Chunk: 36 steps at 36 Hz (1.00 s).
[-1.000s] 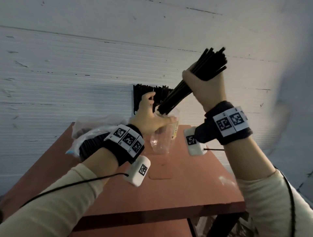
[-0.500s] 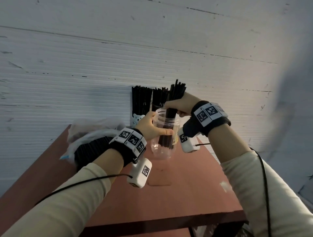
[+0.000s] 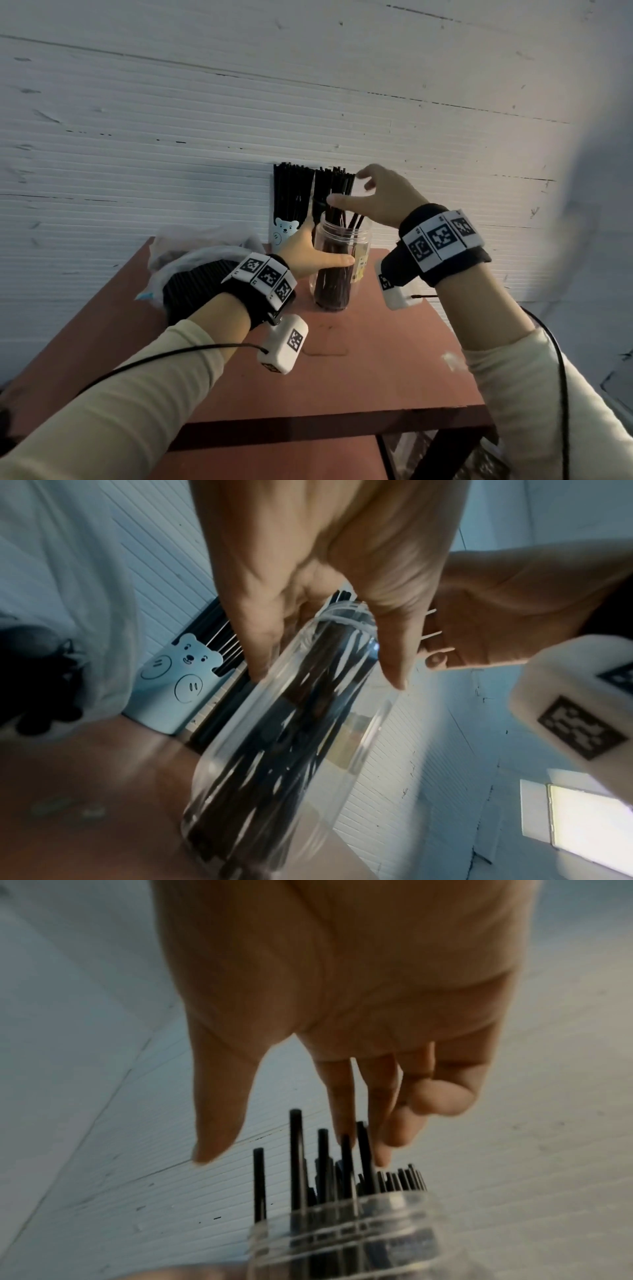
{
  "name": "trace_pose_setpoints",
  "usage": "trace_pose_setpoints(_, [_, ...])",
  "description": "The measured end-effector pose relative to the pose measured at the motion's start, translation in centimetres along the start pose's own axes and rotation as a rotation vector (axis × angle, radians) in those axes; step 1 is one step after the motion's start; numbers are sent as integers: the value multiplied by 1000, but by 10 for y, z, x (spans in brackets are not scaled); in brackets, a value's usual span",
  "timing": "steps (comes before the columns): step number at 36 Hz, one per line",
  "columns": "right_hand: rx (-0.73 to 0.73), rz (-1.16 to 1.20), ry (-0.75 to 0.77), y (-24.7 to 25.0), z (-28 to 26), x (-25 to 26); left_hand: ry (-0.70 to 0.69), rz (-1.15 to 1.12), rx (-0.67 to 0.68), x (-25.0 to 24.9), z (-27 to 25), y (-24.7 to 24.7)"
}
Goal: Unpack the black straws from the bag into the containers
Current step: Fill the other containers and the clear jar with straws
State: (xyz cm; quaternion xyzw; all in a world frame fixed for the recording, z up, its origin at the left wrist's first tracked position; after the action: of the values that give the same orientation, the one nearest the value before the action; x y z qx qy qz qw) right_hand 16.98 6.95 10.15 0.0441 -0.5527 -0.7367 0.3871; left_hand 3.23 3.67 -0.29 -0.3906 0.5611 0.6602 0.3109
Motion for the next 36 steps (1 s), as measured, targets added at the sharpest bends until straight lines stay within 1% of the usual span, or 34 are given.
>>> trace_pose_setpoints(3, [-249,82,148,3,-9,16,21,86,-67,6,-10,16])
trace_pose_setpoints(5, [-379,104,274,0,-16,30,-35,129,-139,10,-18,33])
trace_pose_setpoints(7, [-435,117,377,-10,-20,44,-103,163,-186,12,-31,55])
trace_pose_setpoints(9, [-420,147,454,-25,-24,57,-118,201,-225,15,-43,79])
trace_pose_setpoints(12, [-308,207,526,-55,-26,76,-119,204,-268,24,-59,113])
trace_pose_setpoints(15, [-94,260,516,-90,-26,91,-93,249,-297,38,-71,139])
trace_pose_setpoints(17, [106,231,489,-113,-26,102,-57,282,-234,48,-77,149])
trace_pose_setpoints(20, [462,31,462,-148,-28,113,50,342,-68,64,-83,152])
trace_pose_setpoints(21, [550,-14,454,-158,-30,117,72,363,-47,69,-83,153])
trace_pose_setpoints(22, [603,-40,442,-166,-31,121,81,386,-40,73,-83,153])
trace_pose_setpoints(24, [632,-103,400,-178,-29,125,67,414,-44,79,-82,153])
trace_pose_setpoints(26, [597,-196,368,-189,-23,125,62,423,-68,84,-80,152])
trace_pose_setpoints(29, [551,-293,369,-196,-17,128,72,459,-117,87,-76,151])
trace_pose_setpoints(32, [603,-282,393,-196,-21,133,74,481,-162,86,-73,154])
trace_pose_setpoints(36, [522,-207,422,-196,-17,141,58,444,-183,83,-72,158])
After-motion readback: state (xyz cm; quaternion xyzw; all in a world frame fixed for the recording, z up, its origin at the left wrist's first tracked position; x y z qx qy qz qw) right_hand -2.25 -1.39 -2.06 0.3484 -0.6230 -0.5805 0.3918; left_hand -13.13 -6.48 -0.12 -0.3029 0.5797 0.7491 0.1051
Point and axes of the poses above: each hand's wrist, its own z-axis towards the middle knuckle, its own y-axis out of the back of the hand, x = y × z, the point moved 4 cm from there along z, towards the middle knuckle, and after that the axes turned 6 degrees about y, right-handed, at the moved point
